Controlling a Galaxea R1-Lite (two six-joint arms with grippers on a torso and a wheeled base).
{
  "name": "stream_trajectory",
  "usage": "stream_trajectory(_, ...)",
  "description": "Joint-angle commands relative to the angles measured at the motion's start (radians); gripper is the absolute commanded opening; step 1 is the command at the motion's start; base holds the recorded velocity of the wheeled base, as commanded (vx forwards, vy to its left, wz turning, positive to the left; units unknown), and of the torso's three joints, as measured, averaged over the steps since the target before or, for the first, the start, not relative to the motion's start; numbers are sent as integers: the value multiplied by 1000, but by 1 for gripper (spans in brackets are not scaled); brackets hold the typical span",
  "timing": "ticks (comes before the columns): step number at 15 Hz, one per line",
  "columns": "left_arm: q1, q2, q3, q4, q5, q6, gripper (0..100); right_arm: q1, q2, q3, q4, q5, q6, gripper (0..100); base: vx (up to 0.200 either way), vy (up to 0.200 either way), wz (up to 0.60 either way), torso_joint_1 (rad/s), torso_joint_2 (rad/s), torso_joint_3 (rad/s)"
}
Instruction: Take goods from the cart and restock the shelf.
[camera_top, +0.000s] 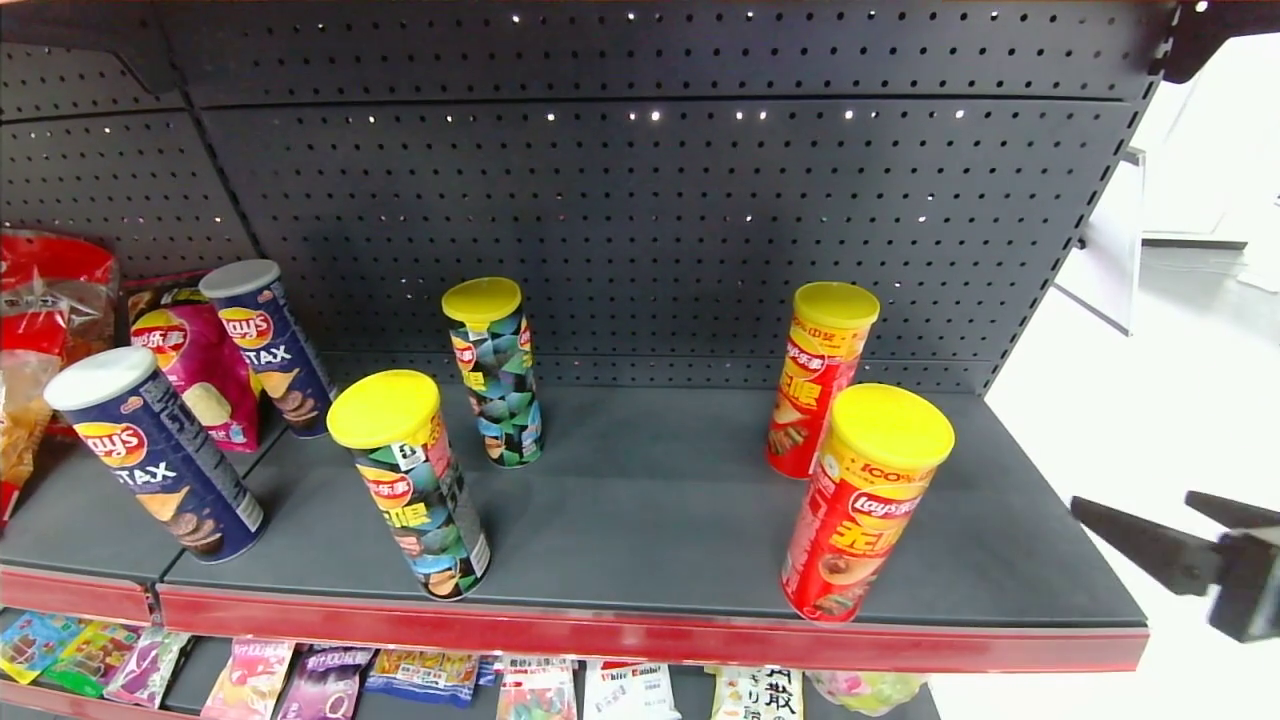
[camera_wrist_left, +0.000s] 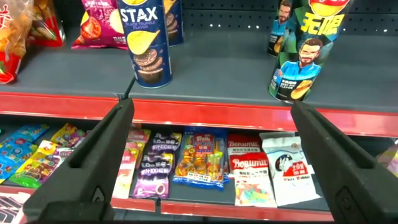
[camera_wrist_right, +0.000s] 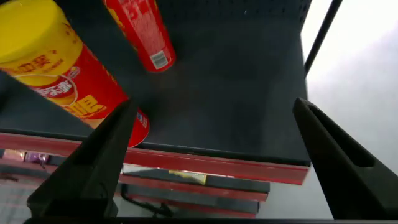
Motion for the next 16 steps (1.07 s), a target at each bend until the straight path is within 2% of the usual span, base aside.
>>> stream_trajectory(1, 0, 0, 0, 0, 2, 0, 100, 31, 382, -32, -155, -16, 3, 100, 0, 0, 0, 0, 0, 0)
stream_trajectory(4, 0, 0, 0, 0, 0, 0, 100, 21, 434, -14, -195, -16, -19, 100, 0, 0, 0, 0, 0, 0)
stream_trajectory(16, 0, 0, 0, 0, 2, 0, 100, 32, 517, 38, -189, 13, -102, 100, 0, 0, 0, 0, 0, 0)
